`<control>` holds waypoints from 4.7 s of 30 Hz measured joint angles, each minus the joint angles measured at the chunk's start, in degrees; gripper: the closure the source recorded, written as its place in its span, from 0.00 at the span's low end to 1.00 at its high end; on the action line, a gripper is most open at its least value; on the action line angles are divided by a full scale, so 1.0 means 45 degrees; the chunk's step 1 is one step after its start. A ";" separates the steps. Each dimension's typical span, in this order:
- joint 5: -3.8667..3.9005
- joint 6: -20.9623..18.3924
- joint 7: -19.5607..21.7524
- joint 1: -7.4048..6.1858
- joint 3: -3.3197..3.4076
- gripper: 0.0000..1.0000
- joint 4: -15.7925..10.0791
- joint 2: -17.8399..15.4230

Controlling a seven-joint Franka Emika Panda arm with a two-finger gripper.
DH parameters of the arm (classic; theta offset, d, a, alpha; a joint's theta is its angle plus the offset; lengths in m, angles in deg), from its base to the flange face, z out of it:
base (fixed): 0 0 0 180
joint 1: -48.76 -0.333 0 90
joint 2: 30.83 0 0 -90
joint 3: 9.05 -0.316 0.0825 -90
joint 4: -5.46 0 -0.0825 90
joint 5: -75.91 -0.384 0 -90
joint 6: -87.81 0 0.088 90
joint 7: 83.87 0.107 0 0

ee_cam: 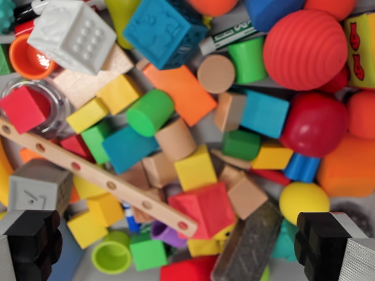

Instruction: Pick an object from the bin

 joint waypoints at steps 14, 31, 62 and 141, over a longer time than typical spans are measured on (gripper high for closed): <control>0.0000 0.0491 0.0000 -0.0221 -0.0163 0.00 -0.1103 -0.0624; 0.0000 0.1252 0.0016 -0.0628 -0.0443 0.00 -0.2798 -0.1580; -0.0250 0.2900 0.0305 -0.1864 -0.1318 0.00 -0.6324 -0.3513; 0.1066 1.0152 0.2638 -0.3749 -0.2112 1.00 -0.9284 0.0757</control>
